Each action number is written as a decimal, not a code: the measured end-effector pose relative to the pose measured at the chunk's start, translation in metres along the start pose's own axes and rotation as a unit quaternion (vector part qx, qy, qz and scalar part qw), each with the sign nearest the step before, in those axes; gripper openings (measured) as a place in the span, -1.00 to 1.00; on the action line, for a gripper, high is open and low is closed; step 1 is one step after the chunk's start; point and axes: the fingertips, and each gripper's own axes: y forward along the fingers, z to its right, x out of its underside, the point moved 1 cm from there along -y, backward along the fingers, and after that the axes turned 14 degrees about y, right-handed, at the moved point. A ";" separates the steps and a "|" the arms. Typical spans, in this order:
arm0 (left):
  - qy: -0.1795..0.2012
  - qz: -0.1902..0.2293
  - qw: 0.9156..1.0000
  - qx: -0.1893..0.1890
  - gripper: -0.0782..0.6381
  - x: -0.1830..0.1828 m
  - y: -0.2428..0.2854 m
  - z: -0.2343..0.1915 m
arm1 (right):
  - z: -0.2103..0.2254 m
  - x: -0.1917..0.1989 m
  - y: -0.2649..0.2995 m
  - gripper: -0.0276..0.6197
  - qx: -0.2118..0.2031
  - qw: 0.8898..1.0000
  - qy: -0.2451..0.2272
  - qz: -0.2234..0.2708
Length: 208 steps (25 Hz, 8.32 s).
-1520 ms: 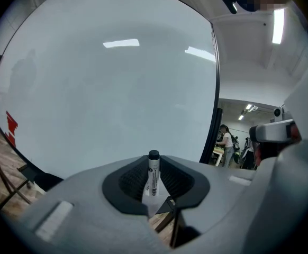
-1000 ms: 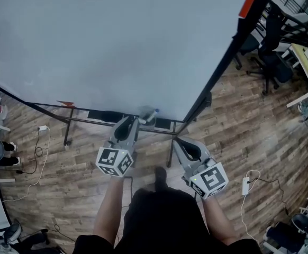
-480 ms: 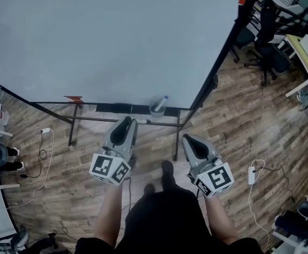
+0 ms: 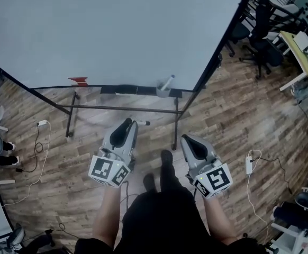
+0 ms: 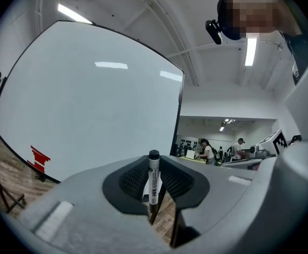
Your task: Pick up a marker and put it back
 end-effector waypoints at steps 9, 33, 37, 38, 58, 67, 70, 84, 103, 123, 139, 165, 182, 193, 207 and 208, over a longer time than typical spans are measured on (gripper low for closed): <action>0.014 -0.010 0.999 0.035 -0.57 -0.005 -0.058 0.035 | -0.050 0.016 -0.044 -0.91 0.004 1.000 -0.021 0.019; 0.042 -0.024 0.995 0.088 -0.57 -0.028 -0.086 0.110 | -0.050 0.007 -0.097 -0.91 0.034 0.998 -0.012 0.047; 0.047 -0.024 0.994 0.092 -0.57 -0.027 -0.083 0.109 | -0.053 0.005 -0.094 -0.91 0.024 0.999 -0.008 0.047; 0.048 -0.025 0.994 0.093 -0.57 -0.027 -0.082 0.108 | -0.054 0.006 -0.093 -0.91 0.022 0.999 -0.007 0.047; 0.017 -0.053 0.991 0.119 -0.57 0.008 -0.061 0.096 | -0.045 0.018 -0.079 -0.91 0.054 0.998 0.006 0.033; 0.041 -0.058 0.992 0.103 -0.57 0.004 -0.011 0.073 | -0.010 -0.003 -0.027 -0.91 0.013 1.000 0.002 0.027; 0.049 -0.058 0.993 0.095 -0.57 -0.003 0.009 0.066 | 0.003 -0.007 -0.003 -0.91 -0.001 1.000 0.003 0.005; 0.058 -0.056 0.996 0.044 -0.57 -0.005 0.092 0.059 | 0.076 -0.033 0.027 -0.91 -0.049 0.999 0.017 -0.001; 0.086 -0.062 0.994 0.026 -0.57 0.008 0.173 0.029 | 0.125 -0.048 0.047 -0.91 -0.033 0.998 0.042 -0.014; 0.040 -0.104 0.992 0.054 -0.57 0.094 0.232 -0.010 | 0.137 -0.043 0.072 -0.91 0.015 0.998 0.047 -0.033; 0.020 -0.135 0.989 0.048 -0.56 0.140 0.234 -0.009 | 0.138 -0.027 0.065 -0.91 0.022 0.997 0.044 -0.064; 0.075 -0.149 0.985 0.038 -0.39 0.129 0.225 -0.016 | 0.140 -0.034 0.060 -0.91 0.019 0.997 0.054 -0.044; 0.101 -0.103 0.988 0.047 -0.39 0.074 0.162 0.009 | 0.098 -0.013 0.066 -0.91 -0.022 0.995 0.085 -0.048; 0.111 -0.068 0.981 0.144 -0.44 0.057 0.054 -0.023 | -0.015 0.020 0.077 -0.91 0.038 0.991 0.127 0.008; 0.072 -0.054 0.961 0.262 -0.67 0.029 -0.068 -0.028 | -0.124 0.057 0.039 -0.91 0.203 0.976 0.067 0.048; 0.069 -0.051 0.961 0.264 -0.69 0.026 -0.072 -0.028 | -0.128 0.056 0.037 -0.91 0.207 0.975 0.066 0.052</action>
